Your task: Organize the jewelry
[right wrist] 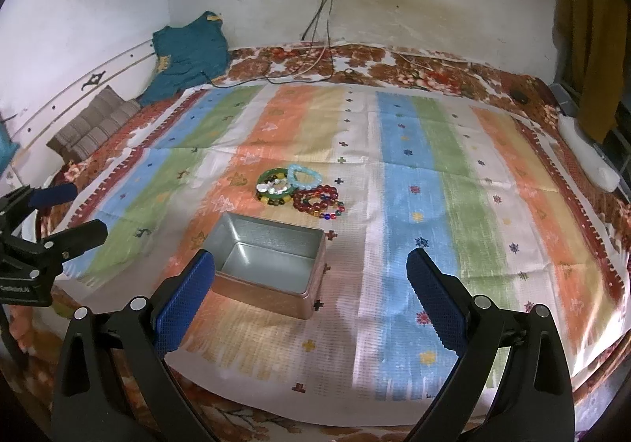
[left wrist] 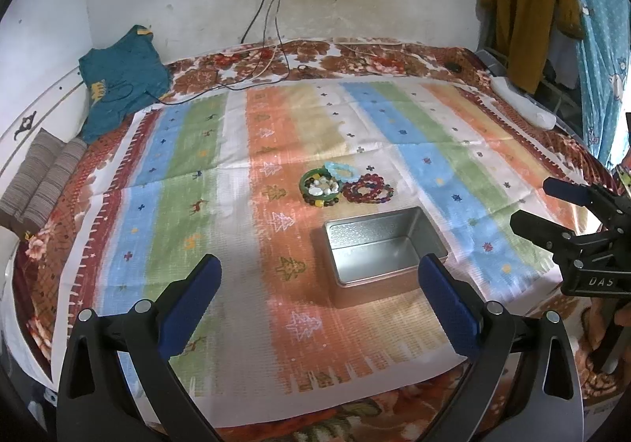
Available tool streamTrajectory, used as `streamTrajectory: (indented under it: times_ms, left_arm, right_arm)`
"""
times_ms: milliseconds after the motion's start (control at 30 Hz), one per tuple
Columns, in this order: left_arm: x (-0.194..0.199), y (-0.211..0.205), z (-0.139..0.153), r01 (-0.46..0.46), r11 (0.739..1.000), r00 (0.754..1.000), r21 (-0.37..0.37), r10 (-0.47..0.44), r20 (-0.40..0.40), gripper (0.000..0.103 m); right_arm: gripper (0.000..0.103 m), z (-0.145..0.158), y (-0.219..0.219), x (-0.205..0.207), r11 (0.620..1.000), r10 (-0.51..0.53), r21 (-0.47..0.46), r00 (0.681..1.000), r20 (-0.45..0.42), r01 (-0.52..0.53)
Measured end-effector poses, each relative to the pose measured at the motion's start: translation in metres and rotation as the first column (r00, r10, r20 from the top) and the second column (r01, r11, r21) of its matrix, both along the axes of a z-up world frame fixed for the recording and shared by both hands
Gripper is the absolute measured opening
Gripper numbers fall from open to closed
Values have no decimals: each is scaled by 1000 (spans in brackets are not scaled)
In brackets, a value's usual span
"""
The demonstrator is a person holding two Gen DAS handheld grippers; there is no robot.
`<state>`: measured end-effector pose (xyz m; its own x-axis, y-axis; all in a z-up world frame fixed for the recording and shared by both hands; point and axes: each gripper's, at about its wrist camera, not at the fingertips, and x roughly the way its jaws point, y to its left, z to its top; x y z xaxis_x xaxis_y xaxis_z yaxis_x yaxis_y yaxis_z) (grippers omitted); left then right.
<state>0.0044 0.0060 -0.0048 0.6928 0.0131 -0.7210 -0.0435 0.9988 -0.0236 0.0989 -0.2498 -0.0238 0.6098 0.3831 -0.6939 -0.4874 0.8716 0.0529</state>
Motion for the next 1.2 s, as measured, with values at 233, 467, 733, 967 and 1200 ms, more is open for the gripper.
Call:
streamTrajectory:
  times_ms: [233, 467, 733, 967, 1200]
  left_arm:
    - [-1, 4, -1, 0, 1000, 1000, 1, 0, -1, 97]
    - [-3, 7, -5, 15, 1000, 1000, -12, -15, -5, 97]
    - [-4, 10, -4, 26, 999, 1000, -36, -27, -9, 97]
    - [-5, 20, -4, 12, 998, 1000, -69, -12, -7, 97]
    - [12, 11, 0, -8, 999, 1000, -41, 9, 15, 97]
  right_arm:
    - [99, 1, -1, 2, 1000, 1, -7, 1000, -3, -1]
    - [99, -2, 1, 1, 1000, -4, -8, 1000, -12, 4]
    - [99, -4, 1, 6, 1000, -15, -9, 999, -31, 15]
    - [99, -5, 6, 10, 999, -26, -32, 999, -28, 25]
    - [99, -7, 9, 23, 998, -42, -38, 998, -43, 40]
